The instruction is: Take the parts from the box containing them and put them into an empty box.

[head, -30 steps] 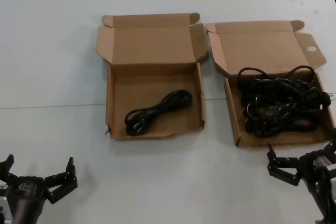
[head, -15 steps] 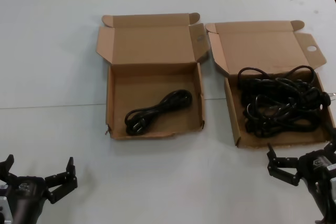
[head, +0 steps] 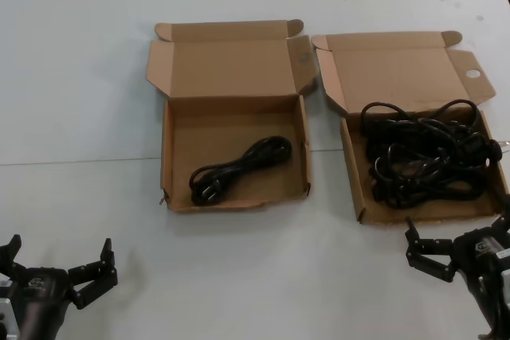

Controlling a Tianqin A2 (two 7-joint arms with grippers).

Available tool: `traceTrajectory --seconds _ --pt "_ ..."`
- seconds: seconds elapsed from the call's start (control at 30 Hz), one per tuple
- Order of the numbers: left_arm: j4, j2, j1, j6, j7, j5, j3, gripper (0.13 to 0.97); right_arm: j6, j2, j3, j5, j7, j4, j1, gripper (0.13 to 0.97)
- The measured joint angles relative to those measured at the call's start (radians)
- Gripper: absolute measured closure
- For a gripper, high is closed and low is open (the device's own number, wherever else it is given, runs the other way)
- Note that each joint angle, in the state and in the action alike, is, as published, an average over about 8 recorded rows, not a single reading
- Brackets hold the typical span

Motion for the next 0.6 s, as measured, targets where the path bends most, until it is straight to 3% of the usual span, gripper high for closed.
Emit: traceTrajectory --seconds 0.6 --pt "0.0 0.0 0.0 0.0 0.0 0.0 0.0 0.132 0.0 0.0 0.0 0.0 0.0 0.0 0.0 0.129"
